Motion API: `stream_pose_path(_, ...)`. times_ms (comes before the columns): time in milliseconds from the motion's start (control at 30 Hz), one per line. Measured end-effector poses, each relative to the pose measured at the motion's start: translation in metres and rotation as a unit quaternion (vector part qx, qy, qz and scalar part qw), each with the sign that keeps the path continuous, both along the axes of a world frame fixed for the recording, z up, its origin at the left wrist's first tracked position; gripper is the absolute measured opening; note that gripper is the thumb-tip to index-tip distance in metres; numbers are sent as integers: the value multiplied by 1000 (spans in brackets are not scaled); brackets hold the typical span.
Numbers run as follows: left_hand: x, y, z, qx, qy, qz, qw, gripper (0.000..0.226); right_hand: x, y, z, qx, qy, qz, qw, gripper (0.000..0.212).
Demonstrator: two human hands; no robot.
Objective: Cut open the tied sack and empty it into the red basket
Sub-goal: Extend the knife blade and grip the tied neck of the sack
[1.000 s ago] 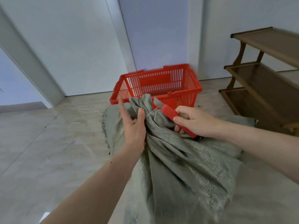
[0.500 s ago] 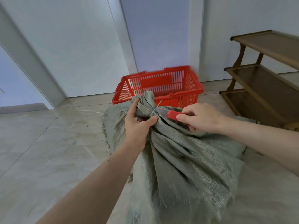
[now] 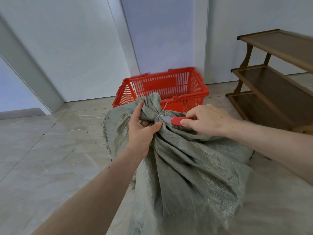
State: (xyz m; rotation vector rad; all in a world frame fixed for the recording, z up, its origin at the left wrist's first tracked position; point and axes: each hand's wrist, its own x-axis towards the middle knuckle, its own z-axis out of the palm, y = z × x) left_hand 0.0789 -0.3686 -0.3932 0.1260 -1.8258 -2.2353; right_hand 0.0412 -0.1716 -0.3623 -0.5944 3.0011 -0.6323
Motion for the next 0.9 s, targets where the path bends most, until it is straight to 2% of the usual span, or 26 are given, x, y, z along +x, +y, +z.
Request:
stream_pose_path(300,-2,3,-1,12,0,15,1000,84,1,-4,-6,-51,-19,-31,998,41)
stream_pose_path(600,0,-1,-6,35,-16,-13,999,79,5,-11,-21,-88,-36,4,995,35)
stream_pose_path(833,-4,4,-7,82,-42,15,996,74,12,-15,-29,-76,67,-60,993,47)
stream_pose_path(900,-5,6,-9,70,-51,11,996,72,13,-16,-31,-68,84,-77,991,46)
